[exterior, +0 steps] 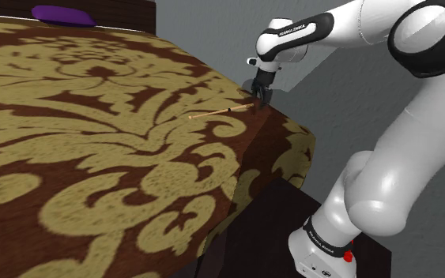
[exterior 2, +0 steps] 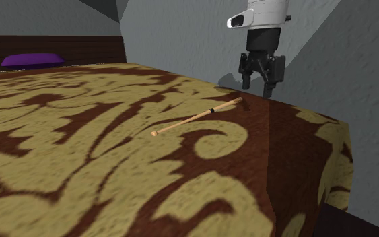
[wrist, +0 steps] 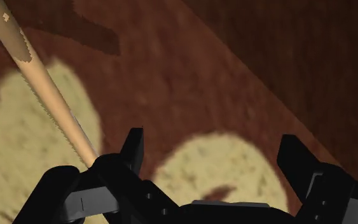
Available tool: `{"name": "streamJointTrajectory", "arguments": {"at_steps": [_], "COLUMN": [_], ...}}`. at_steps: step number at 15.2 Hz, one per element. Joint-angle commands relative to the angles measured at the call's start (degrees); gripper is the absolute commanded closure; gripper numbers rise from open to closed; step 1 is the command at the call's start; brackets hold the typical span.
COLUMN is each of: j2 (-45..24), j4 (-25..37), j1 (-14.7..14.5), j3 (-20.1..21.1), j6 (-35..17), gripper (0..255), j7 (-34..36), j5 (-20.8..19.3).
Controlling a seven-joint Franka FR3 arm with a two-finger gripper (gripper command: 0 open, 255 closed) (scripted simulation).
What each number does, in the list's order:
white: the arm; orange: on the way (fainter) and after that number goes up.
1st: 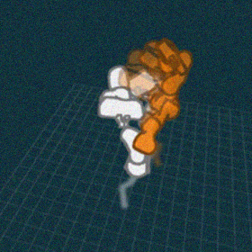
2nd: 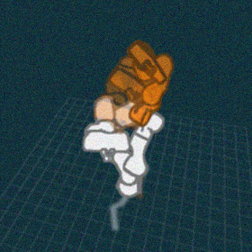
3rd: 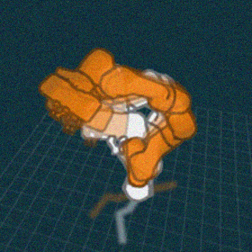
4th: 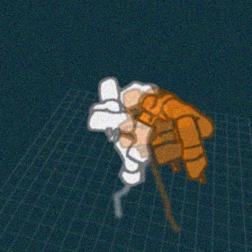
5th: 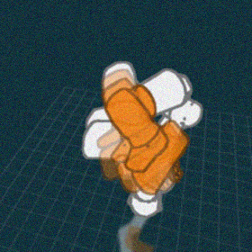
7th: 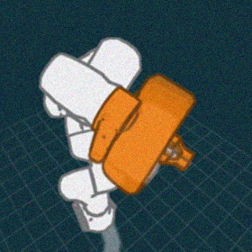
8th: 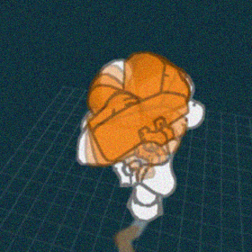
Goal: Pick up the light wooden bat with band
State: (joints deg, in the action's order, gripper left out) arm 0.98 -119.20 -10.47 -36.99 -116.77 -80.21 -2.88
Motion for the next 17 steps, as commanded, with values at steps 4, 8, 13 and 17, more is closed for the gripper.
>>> {"name": "streamJointTrajectory", "arguments": {"at_steps": [4,8,13,17], "j2": [-12.4,-21.4,-26.4,-27.8], "j4": [9.1,17.8,21.4,20.2], "j1": [1.5,4.8,6.7,7.0], "j3": [0.6,3.7,6.0,6.5], "j6": [-2.3,-2.2,-3.7,-6.2], "gripper": [0,0,0,0], "j7": [-16.4,-26.9,-31.7,-32.2], "j5": [8.7,14.1,16.6,17.5]}}
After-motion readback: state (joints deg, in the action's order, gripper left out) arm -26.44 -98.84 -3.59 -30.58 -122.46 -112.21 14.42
